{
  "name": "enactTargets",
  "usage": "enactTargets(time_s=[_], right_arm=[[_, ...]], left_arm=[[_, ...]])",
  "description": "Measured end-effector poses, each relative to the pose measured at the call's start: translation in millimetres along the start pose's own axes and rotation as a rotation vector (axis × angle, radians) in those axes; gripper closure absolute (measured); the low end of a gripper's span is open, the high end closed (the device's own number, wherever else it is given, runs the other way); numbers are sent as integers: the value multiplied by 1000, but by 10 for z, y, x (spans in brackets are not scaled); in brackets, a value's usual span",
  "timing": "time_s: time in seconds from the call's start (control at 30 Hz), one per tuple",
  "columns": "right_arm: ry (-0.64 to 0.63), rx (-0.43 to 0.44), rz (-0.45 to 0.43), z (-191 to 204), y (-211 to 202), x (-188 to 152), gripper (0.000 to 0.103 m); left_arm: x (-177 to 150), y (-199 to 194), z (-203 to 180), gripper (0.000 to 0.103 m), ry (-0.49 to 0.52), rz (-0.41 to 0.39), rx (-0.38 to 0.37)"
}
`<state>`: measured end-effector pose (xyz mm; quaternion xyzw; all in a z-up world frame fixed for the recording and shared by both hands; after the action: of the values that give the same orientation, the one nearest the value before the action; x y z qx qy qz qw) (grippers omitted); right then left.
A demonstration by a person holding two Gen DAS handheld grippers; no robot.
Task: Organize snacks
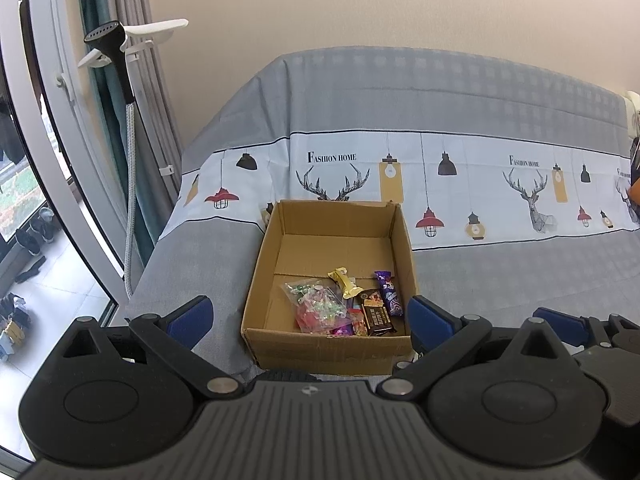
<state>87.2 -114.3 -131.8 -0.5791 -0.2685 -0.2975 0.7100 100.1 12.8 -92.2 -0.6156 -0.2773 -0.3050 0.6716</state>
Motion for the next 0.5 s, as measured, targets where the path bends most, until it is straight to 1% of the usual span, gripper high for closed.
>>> enactTargets(time_s=[0.5], right_arm=[[20,3,1,-68,6,-32,1]], left_arm=[[-21,48,-103,0,39,1,6]])
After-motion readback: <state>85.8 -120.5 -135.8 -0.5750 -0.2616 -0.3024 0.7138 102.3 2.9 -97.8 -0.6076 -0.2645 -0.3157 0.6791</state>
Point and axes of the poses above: each gripper's, at about its wrist camera, not at the fingertips, and y roughly the way its jaws point, z to its left, x to its top, the point moved 9 cm from there along y, roughly the way its jaws point, and after that the axes turned 3 degrees about z, right-handed, at the moved point
